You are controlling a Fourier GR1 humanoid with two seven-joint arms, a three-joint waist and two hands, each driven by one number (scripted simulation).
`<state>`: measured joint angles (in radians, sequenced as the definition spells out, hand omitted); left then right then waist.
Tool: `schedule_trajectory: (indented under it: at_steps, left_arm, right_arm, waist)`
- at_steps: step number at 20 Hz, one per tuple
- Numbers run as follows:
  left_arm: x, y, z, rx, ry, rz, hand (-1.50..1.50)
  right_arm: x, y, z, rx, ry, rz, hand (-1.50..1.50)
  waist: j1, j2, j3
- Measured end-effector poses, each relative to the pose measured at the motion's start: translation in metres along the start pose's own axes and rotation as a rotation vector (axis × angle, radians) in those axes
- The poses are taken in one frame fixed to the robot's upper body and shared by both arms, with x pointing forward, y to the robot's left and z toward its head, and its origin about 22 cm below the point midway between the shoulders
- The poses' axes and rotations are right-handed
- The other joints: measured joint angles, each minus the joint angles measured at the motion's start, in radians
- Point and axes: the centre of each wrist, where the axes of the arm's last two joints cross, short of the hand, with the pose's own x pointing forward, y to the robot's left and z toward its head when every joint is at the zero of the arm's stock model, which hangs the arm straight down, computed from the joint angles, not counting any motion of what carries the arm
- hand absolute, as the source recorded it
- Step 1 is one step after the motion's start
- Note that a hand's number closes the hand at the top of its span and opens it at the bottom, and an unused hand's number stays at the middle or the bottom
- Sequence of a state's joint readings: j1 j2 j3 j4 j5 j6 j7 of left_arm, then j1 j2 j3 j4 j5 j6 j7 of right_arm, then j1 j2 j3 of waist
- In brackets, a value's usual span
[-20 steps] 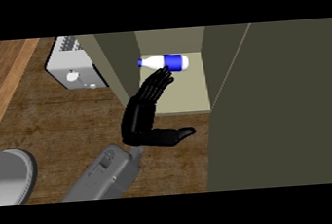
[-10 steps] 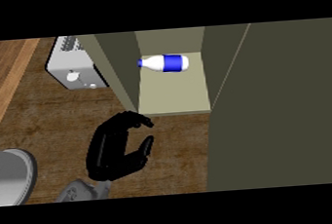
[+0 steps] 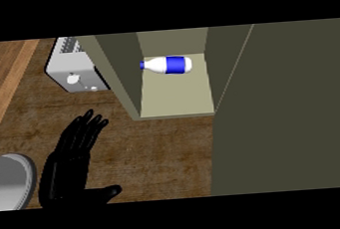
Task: Pick up the bottled water, place it into the cabinet and close the cabinet
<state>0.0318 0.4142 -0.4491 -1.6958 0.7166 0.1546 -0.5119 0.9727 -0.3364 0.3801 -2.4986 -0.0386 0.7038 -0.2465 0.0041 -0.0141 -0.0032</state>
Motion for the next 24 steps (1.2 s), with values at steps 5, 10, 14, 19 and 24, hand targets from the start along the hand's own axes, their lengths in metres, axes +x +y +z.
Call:
schedule_trajectory:
  at_steps: [5,10,14,19,24]
  left_arm:
    - [0.019,0.018,0.015,0.042,-0.005,0.022,-1.50]
    - [0.034,0.035,0.025,0.056,-0.005,0.029,-1.50]
    - [0.045,0.045,0.033,0.052,-0.005,0.032,-1.50]
    - [0.059,0.057,0.040,0.037,-0.001,0.040,-1.50]
    - [0.071,0.067,0.041,0.008,0.007,0.048,-1.50]
  right_arm:
    - [-0.001,0.010,-0.011,0.099,0.004,-0.055,1.50]
    - [0.000,0.007,-0.019,0.130,0.003,-0.016,1.50]
    - [0.000,0.008,-0.022,0.096,0.001,-0.007,1.50]
    - [-0.002,0.013,-0.026,-0.001,-0.009,-0.028,1.50]
    - [-0.002,0.012,-0.034,-0.023,-0.019,-0.018,1.50]
  waist:
    - [0.006,-0.004,-0.003]
    - [0.024,-0.005,-0.008]
    - [0.036,-0.003,-0.010]
    - [0.060,0.005,-0.011]
    - [0.101,0.018,-0.011]
